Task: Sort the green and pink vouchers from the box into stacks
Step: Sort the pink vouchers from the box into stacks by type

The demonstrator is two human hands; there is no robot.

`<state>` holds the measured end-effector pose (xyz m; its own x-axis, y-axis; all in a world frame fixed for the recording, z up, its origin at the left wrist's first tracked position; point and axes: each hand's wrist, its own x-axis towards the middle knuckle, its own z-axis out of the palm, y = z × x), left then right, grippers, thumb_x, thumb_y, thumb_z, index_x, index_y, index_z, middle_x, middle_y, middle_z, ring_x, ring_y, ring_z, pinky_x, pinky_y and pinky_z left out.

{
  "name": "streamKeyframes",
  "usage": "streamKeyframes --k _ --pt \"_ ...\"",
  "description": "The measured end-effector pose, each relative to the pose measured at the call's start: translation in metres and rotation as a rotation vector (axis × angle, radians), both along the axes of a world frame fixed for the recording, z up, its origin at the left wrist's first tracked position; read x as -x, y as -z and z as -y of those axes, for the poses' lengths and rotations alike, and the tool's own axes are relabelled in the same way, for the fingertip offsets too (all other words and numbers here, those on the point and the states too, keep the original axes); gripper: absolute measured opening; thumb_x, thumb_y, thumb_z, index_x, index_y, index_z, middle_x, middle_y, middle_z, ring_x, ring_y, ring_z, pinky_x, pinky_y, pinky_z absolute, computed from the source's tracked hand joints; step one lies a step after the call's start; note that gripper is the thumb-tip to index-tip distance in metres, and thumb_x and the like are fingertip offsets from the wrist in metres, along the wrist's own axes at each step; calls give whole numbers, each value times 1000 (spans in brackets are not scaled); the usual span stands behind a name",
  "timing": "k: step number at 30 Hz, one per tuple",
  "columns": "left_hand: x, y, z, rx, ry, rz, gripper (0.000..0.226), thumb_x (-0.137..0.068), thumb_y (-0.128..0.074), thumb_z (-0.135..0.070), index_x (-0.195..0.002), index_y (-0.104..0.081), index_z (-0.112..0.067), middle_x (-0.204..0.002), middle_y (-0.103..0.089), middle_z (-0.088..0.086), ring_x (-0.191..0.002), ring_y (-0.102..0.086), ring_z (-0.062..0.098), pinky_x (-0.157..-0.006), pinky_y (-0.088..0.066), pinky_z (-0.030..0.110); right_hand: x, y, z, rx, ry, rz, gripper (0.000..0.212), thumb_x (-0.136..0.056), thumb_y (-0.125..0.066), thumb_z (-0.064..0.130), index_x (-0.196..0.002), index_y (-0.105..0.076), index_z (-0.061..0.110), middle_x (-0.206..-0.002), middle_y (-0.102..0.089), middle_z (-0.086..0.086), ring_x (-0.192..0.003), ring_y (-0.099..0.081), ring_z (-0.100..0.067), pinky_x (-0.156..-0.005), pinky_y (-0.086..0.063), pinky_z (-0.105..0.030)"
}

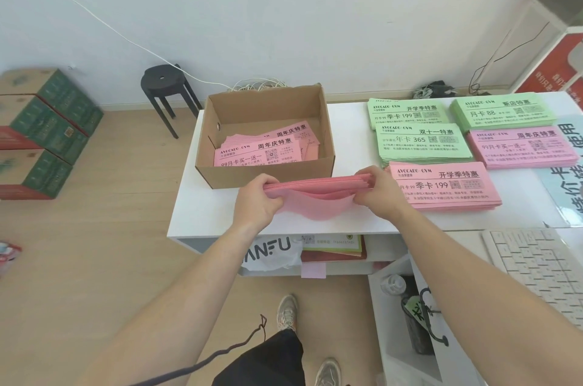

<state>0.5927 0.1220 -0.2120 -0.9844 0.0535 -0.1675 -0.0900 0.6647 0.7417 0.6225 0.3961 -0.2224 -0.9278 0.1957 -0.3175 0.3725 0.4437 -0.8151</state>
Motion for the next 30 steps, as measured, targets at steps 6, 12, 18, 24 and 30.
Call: streamKeyframes --k 6,12,18,24,30 --pt "3 9 -15 48 -82 -10 36 -80 -74 -18 -115 -64 -16 -112 -63 1 -100 -57 18 -83 -40 25 -10 12 -1 133 -56 53 65 -76 -71 -14 -131 -47 12 -119 -59 -5 -100 -61 -8 -72 -47 -5" --pt "5 10 -22 99 -115 -29 36 -83 -72 -17 -118 -62 -15 -112 -56 2 -96 -47 14 -80 -30 20 -14 12 -1 157 -146 102 100 -61 -68 14 -152 -28 21 -134 -53 -1 -128 -51 -20 -100 -48 -33" --pt "2 10 -20 78 -82 -43 27 -85 -72 -15 -110 -62 -18 -108 -56 2 -96 -49 17 -78 -30 23 -24 -1 -21 131 -170 104 89 -74 -71 18 -152 -28 19 -140 -46 1 -134 -38 -17 -103 -31 -29" --pt "0 11 -17 70 -47 -64 25 -88 -72 -15 -110 -62 -17 -107 -54 4 -95 -47 18 -77 -27 22 -19 -46 -3 -272 -230 -118 80 -79 -76 41 -149 -42 23 -149 -41 0 -143 -30 -21 -112 -30 -38" --pt "0 10 -18 65 -40 -65 24 -88 -72 -16 -109 -62 -16 -106 -54 6 -94 -46 20 -76 -27 24 0 -29 67 -941 -591 -82 107 -72 -78 45 -157 -20 15 -156 -27 -8 -148 -22 -30 -125 -10 -54"
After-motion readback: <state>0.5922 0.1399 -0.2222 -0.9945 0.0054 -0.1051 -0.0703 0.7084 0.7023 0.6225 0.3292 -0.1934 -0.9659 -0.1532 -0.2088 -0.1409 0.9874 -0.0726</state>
